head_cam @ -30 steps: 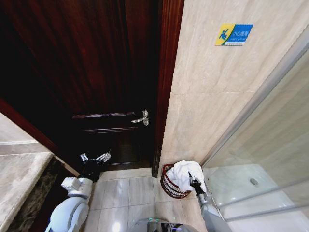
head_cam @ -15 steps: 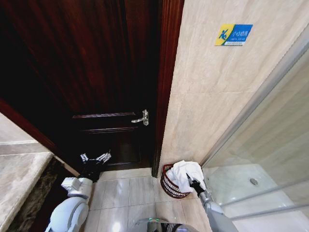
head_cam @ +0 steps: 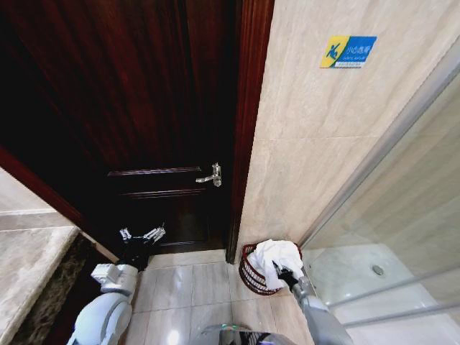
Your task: Discard the used towel into the hamper.
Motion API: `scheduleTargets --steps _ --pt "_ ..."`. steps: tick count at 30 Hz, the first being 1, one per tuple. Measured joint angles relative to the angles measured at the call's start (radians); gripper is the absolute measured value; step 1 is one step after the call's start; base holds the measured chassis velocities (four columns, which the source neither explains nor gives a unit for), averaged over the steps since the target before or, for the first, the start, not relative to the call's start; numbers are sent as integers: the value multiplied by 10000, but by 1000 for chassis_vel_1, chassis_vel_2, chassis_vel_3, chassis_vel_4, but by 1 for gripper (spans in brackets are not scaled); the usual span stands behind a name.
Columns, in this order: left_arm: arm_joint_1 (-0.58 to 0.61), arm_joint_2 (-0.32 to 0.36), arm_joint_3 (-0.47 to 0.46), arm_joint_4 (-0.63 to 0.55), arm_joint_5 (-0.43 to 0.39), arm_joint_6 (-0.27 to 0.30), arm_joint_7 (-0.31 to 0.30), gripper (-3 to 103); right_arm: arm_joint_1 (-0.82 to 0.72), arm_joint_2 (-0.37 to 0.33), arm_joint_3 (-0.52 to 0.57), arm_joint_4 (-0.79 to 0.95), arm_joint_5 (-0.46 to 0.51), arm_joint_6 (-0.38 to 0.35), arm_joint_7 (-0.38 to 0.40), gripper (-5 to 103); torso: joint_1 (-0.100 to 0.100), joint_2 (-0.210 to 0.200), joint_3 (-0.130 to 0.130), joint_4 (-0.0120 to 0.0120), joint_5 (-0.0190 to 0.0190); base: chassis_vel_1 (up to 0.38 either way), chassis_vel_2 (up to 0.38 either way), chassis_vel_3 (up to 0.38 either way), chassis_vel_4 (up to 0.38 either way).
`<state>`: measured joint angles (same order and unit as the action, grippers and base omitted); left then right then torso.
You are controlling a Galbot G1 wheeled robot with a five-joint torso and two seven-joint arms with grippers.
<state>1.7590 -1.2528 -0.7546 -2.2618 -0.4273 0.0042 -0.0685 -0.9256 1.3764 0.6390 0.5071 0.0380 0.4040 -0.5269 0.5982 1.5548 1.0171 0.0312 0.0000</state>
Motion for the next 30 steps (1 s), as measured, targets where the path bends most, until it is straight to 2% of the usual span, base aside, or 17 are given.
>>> scheduleTargets --steps 7,16,24,30 --pt "0 0 0 0 0 0 0 100 535 51 50 -662 -580 -324 218 8 0 0 0 0 -2 0 0 0 0" --pt "0 0 0 0 0 0 0 100 1311 307 -44 -1297 -1772 -1134 1299 8 0 0 0 1 0 0 0 0 0" --pt "0 0 0 0 0 0 0 100 1756 167 109 -2043 -2168 -1638 1341 8 0 0 0 0 0 0 0 0 0" --pt "0 0 0 0 0 0 0 100 1783 288 341 -2268 -2378 -1740 1266 8 0 0 0 0 -1 0 0 0 0"
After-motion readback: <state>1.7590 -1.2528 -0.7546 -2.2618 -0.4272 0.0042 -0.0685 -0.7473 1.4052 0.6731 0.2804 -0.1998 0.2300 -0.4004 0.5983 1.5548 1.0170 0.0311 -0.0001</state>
